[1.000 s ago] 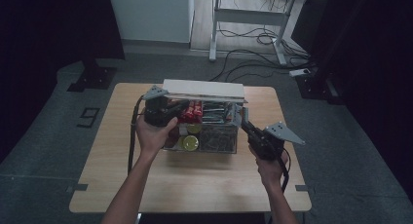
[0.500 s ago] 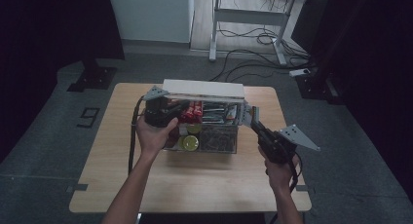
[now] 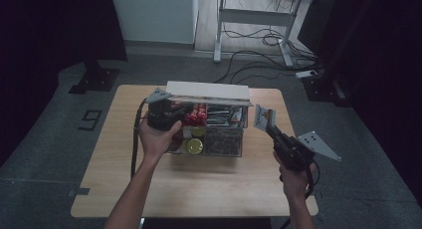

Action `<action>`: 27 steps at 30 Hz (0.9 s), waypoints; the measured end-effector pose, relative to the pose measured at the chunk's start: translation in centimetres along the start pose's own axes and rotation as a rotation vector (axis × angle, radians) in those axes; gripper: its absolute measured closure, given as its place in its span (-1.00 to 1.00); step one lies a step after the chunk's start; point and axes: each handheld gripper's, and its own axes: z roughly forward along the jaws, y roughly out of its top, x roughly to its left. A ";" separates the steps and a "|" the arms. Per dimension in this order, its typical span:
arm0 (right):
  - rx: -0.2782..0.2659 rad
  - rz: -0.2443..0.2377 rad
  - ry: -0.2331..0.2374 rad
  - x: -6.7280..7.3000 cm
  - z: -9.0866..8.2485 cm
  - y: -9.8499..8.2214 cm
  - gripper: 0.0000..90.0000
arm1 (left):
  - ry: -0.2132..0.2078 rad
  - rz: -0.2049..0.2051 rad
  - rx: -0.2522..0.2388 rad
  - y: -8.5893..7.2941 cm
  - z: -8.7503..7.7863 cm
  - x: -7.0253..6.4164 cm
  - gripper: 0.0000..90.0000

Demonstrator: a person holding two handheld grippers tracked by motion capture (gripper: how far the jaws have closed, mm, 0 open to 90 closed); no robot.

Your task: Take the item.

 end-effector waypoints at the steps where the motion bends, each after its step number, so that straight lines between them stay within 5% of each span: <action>1: -0.001 -0.002 -0.004 -0.1 -0.1 0.0 0.94 | 0.000 0.000 0.000 0.0 0.0 0.0 1.00; 27: 0.058 -0.002 -0.044 -2.1 -0.7 -1.7 0.94 | 0.002 -0.004 0.000 0.0 0.0 0.1 0.99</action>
